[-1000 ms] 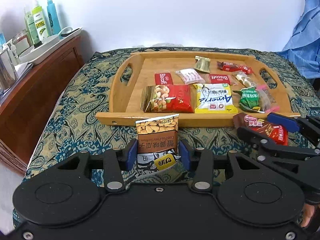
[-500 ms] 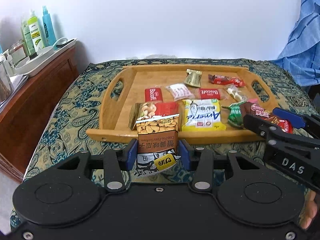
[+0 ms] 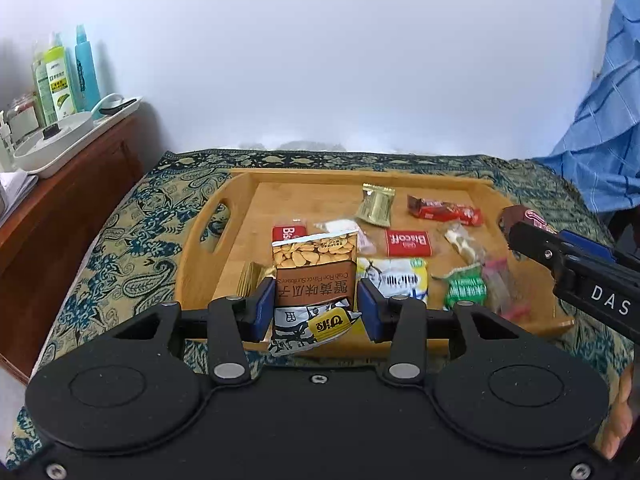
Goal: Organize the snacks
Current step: 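Carry the peanut packet and the red wafer bars over the tray, then lower both held snacks into the tray and open both grippers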
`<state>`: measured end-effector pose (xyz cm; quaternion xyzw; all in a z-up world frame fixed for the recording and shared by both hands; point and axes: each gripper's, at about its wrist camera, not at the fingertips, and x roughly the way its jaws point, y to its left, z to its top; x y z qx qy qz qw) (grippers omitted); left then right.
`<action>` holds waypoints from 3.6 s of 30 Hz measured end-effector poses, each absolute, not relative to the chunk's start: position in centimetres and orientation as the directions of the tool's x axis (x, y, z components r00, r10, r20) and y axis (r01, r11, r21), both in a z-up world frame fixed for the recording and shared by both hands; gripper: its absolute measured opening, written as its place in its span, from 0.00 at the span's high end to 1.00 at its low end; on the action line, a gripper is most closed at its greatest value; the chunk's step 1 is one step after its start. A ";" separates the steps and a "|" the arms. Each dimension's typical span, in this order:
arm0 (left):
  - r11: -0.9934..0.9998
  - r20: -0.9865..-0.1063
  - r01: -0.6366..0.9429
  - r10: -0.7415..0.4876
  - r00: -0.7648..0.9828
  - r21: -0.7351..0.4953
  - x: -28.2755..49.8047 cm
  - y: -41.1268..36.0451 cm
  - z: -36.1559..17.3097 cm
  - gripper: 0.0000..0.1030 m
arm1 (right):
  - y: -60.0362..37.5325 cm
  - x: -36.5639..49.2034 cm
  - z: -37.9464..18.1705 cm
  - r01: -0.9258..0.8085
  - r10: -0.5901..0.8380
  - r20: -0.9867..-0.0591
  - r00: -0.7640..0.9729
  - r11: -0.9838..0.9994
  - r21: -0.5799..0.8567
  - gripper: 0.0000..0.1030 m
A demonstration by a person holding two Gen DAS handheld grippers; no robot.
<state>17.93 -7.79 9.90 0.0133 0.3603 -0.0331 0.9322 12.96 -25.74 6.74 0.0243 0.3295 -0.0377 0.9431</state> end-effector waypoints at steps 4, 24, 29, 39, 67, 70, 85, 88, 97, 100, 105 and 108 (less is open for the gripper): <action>0.998 -0.673 0.061 -0.047 0.738 -0.002 19.3 -7.8 9.8 0.59 | -26.1 14.2 6.5 0.098 -0.069 -0.628 0.775 0.995 0.012 0.38; 0.998 -0.674 0.041 -0.067 0.736 -0.055 28.2 -7.1 8.8 0.59 | -29.9 20.9 5.8 0.105 -0.044 -0.660 0.750 0.993 0.053 0.38; 0.997 -0.692 0.029 -0.066 0.719 -0.065 31.0 -6.7 7.8 0.59 | -31.3 23.5 4.5 0.091 -0.033 -0.714 0.699 0.995 0.042 0.38; 0.997 -0.720 -0.006 -0.049 0.692 -0.074 35.0 -6.2 5.3 0.59 | -31.4 28.1 1.8 0.061 -0.050 -0.776 0.629 0.998 -0.015 0.37; 0.999 -0.737 -0.012 -0.019 0.675 -0.037 36.6 -5.7 2.6 0.59 | -29.4 32.4 -2.0 -0.023 -0.086 -0.832 0.548 0.993 -0.118 0.37; 0.999 -0.735 -0.009 -0.018 0.678 -0.033 36.5 -5.8 2.5 0.59 | -29.5 32.5 -2.2 -0.016 -0.086 -0.836 0.542 0.993 -0.113 0.36; 1.000 -0.735 -0.001 -0.009 0.678 -0.014 36.5 -6.0 2.3 0.59 | -29.5 32.7 -2.7 -0.006 -0.081 -0.847 0.525 0.995 -0.099 0.35; 1.000 -0.735 -0.001 -0.010 0.678 -0.014 36.5 -6.1 2.2 0.58 | -29.5 32.7 -2.7 -0.005 -0.079 -0.848 0.524 0.995 -0.096 0.34; 1.000 -0.738 0.006 -0.008 0.674 -0.005 36.5 -6.4 2.1 0.52 | -29.4 32.9 -2.7 -0.016 -0.078 -0.850 0.521 0.995 -0.101 0.21; 0.999 -0.745 -0.002 -0.026 0.667 -0.036 36.3 -6.2 2.4 0.39 | -29.3 32.6 -2.2 -0.023 -0.061 -0.845 0.531 0.996 -0.085 0.13; 0.999 -0.719 0.021 -0.033 0.694 -0.027 35.1 -6.5 3.8 0.27 | -29.0 31.6 -0.4 -0.014 -0.064 -0.832 0.551 0.996 -0.086 0.13; 0.999 -0.708 0.029 -0.037 0.705 -0.023 34.1 -6.6 5.1 0.23 | -28.9 31.0 1.4 0.004 -0.065 -0.817 0.574 0.997 -0.076 0.12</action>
